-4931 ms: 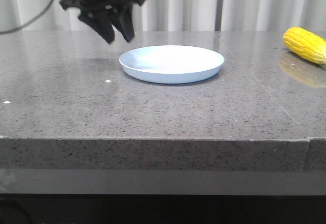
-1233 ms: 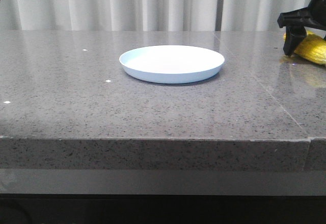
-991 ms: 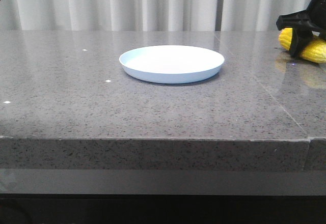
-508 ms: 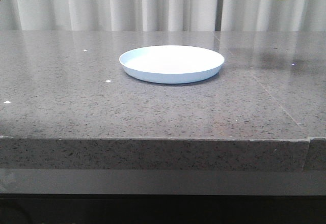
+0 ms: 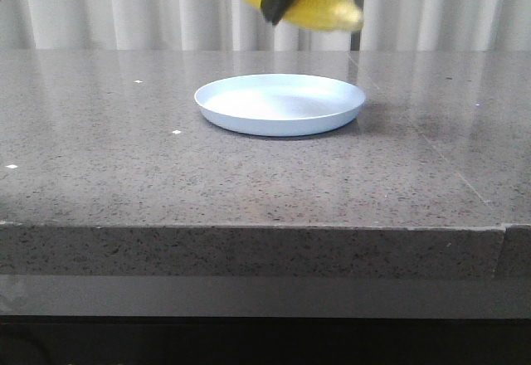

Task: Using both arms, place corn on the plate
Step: 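Carry the corn with the right gripper and lower it onto the plate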

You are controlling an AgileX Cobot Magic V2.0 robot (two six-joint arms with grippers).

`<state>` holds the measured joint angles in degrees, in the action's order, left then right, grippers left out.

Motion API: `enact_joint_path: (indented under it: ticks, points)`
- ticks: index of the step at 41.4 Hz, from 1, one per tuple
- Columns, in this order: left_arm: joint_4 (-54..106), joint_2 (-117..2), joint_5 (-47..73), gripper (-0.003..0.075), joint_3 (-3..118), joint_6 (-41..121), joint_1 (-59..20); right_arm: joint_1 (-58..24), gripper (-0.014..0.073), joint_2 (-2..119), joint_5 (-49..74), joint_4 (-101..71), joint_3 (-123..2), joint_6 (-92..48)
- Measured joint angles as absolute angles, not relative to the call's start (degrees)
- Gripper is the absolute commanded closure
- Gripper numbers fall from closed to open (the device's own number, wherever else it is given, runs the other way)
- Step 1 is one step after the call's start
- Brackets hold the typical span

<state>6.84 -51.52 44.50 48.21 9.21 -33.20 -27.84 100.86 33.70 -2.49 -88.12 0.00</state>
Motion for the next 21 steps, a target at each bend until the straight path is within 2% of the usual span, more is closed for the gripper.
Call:
enact_joint_path:
  ticks: [10,17,21]
  points:
    - [6.8,-51.5,44.5,0.0385,48.2,9.2,-33.2,-27.8,0.0284,106.8,32.6,-2.5,-88.1,0.0]
    - [6.8,-51.5,44.5,0.0386,48.2,9.2,-33.2,-27.8,0.0035,108.8,32.1,-2.5,-88.1,0.0]
    - [6.8,-51.5,44.5,0.0385,48.2,9.2,-33.2,-27.8,-0.0054,109.2,31.4,-2.5,-88.1,0.0]
